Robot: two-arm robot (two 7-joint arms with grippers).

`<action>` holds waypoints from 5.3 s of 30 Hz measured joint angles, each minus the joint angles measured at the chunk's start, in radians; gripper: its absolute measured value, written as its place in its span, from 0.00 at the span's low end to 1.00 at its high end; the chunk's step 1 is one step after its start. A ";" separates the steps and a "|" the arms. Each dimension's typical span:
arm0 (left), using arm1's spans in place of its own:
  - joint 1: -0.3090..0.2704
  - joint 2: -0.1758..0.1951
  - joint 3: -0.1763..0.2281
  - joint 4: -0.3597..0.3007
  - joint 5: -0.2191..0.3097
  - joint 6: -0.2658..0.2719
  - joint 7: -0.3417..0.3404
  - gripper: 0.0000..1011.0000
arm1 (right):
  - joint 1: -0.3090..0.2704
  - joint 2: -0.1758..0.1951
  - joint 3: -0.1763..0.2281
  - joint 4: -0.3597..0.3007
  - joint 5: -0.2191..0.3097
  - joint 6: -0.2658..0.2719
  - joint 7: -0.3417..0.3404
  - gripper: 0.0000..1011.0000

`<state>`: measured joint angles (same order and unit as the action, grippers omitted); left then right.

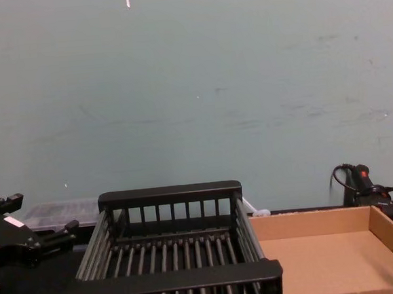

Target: Pick up the white tape and place it into the black box , Pick up the silver tape and place it into the brown box.

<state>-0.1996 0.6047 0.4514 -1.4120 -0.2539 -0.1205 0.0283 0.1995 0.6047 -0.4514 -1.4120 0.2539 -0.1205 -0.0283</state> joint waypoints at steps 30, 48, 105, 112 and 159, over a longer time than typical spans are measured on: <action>0.000 0.000 0.000 0.000 0.000 0.000 0.000 0.99 | -0.045 0.012 0.066 -0.079 0.048 0.072 0.049 0.99; 0.000 0.000 0.000 0.000 0.000 0.000 0.000 0.99 | -0.221 0.115 0.182 -0.302 0.189 0.244 0.188 0.99; 0.000 0.000 0.000 0.000 0.000 0.000 0.000 0.99 | -0.238 0.055 0.165 -0.228 0.104 0.478 0.385 0.99; 0.000 0.000 0.000 0.000 0.000 0.000 0.000 0.99 | -0.238 0.046 0.173 -0.225 0.092 0.482 0.396 0.99; 0.000 0.000 0.000 0.000 0.000 0.000 0.000 0.99 | -0.240 0.046 0.175 -0.225 0.092 0.478 0.397 0.22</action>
<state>-0.1995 0.6047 0.4514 -1.4119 -0.2539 -0.1205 0.0283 -0.0408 0.6507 -0.2764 -1.6369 0.3461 0.3574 0.3686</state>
